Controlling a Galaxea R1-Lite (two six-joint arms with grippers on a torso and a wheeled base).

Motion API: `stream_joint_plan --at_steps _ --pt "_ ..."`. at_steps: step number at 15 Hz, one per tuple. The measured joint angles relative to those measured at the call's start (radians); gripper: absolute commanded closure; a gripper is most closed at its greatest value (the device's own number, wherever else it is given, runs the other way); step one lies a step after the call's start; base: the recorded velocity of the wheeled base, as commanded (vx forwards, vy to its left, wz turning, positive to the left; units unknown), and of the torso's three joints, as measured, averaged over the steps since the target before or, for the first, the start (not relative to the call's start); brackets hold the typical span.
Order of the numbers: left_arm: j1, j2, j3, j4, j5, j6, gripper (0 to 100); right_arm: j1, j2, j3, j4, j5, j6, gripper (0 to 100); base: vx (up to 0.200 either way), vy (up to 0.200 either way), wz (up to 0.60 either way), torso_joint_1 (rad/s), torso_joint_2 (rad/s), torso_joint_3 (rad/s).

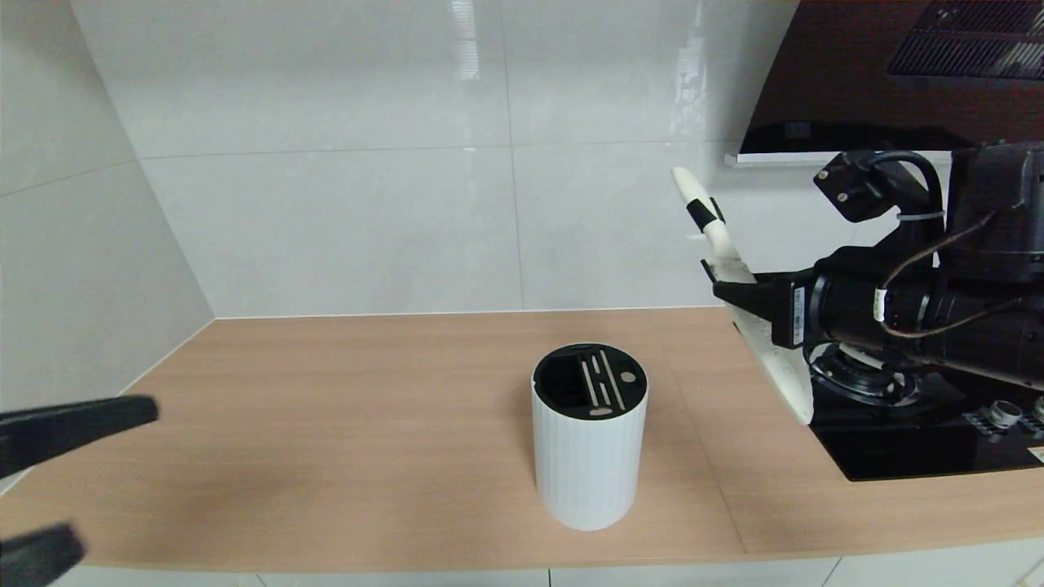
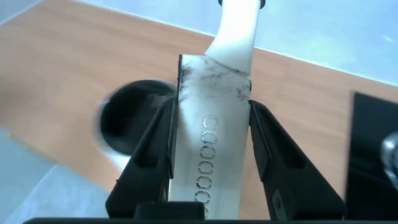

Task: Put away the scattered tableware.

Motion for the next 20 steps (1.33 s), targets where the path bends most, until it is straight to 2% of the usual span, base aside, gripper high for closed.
stream_joint_plan --at_steps 1,2,4,5,6,9,11,15,17,18,20 --pt "-0.047 0.096 -0.014 -0.067 0.031 -0.02 0 0.048 -0.008 0.017 0.004 -0.063 0.0 100 0.0 0.0 0.0 0.0 0.0 0.0" --pt "-0.103 0.195 -0.027 -0.167 0.088 -0.055 0 0.086 -0.013 0.03 0.005 -0.112 0.001 100 0.0 0.0 0.0 0.0 0.0 0.0" --pt "-0.206 0.363 -0.039 -0.397 0.216 -0.177 0 0.166 -0.008 0.045 0.003 -0.152 0.037 100 0.0 0.0 0.0 0.0 0.0 0.0" --pt "-0.247 0.439 -0.043 -0.483 0.251 -0.233 0 0.185 -0.002 0.047 0.001 -0.154 0.057 100 0.0 0.0 0.0 0.0 0.0 0.0" --pt "-0.269 0.497 -0.046 -0.533 0.263 -0.253 0 0.212 0.005 0.047 0.0 -0.158 0.079 100 0.0 0.0 0.0 0.0 0.0 0.0" --pt "-0.315 0.656 -0.05 -0.732 0.283 -0.277 0 0.311 0.026 0.033 -0.01 -0.171 0.17 100 0.0 0.0 0.0 0.0 0.0 0.0" --pt "-0.346 0.716 -0.04 -0.751 0.285 -0.306 0 0.345 0.04 0.029 -0.011 -0.174 0.178 100 0.0 0.0 0.0 0.0 0.0 0.0" --pt "-0.396 0.808 -0.059 -0.825 0.3 -0.327 0 0.411 0.084 0.03 -0.041 -0.219 0.179 100 0.0 0.0 0.0 0.0 0.0 0.0" --pt "-0.444 0.845 -0.078 -0.856 0.364 -0.371 0 0.425 0.096 0.037 -0.055 -0.221 0.179 100 0.0 0.0 0.0 0.0 0.0 0.0" --pt "-0.459 0.862 -0.09 -0.86 0.392 -0.377 0 0.43 0.098 0.039 -0.055 -0.221 0.179 100 0.0 0.0 0.0 0.0 0.0 0.0" --pt "-0.471 0.893 -0.108 -0.861 0.401 -0.381 0 0.442 0.098 0.043 -0.057 -0.221 0.179 100 0.0 0.0 0.0 0.0 0.0 0.0"
